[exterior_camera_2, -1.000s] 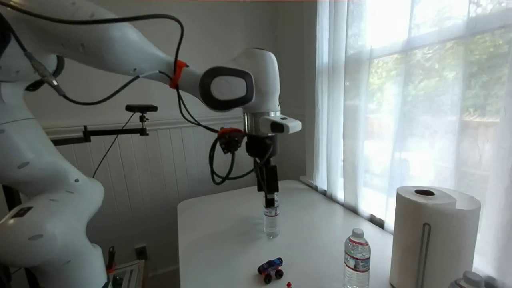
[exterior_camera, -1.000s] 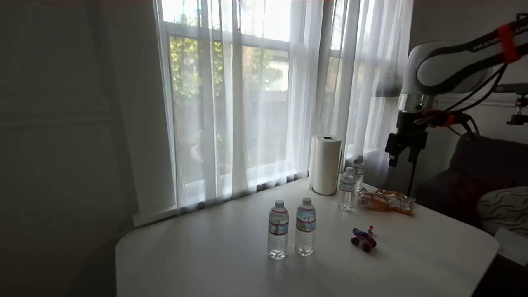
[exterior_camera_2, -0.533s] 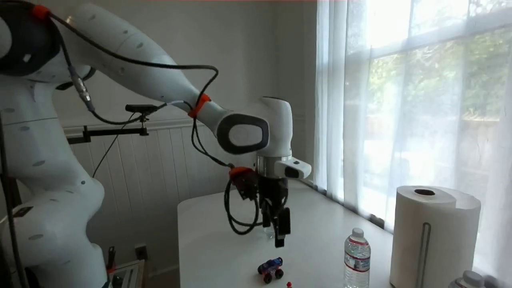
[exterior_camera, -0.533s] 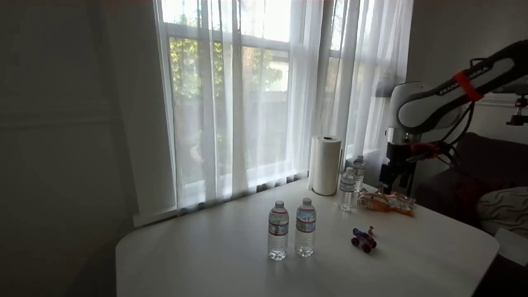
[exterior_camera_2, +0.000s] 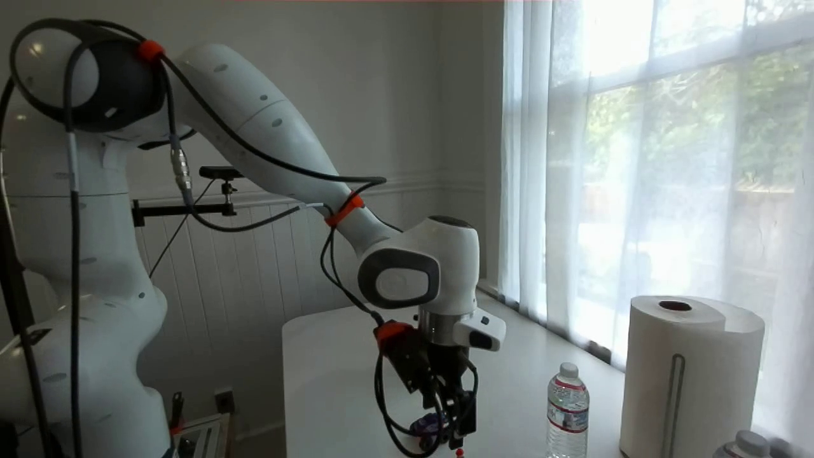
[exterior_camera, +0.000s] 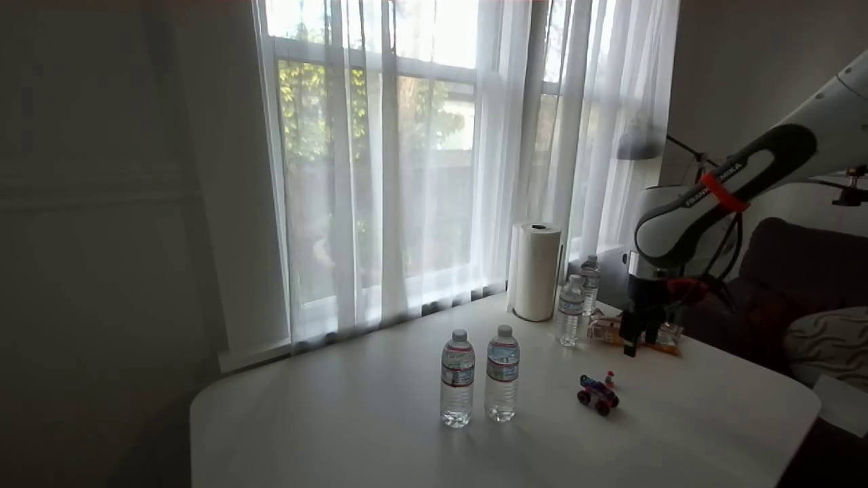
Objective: Pick up the small object on the right side of the toy car and put it on the toy car
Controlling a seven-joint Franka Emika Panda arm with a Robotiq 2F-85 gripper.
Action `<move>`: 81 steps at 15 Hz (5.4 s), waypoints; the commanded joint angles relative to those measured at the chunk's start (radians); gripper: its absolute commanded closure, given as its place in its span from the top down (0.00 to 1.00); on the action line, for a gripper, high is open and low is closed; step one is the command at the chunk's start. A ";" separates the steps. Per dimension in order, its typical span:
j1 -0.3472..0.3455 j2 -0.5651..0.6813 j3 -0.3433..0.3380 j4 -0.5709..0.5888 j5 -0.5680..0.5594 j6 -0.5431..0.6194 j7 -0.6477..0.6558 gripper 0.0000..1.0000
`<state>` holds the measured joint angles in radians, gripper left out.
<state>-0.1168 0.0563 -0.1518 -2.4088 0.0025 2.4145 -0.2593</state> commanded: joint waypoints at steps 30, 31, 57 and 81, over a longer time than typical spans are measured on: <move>-0.069 0.211 0.106 0.052 0.064 0.245 -0.229 0.85; -0.071 0.217 0.111 0.056 0.065 0.248 -0.230 0.82; -0.030 0.128 0.134 0.081 0.026 0.110 -0.157 0.03; 0.065 0.116 0.133 0.099 0.015 0.035 0.131 0.03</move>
<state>-0.0605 0.1696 -0.0126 -2.3216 0.0346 2.4617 -0.1642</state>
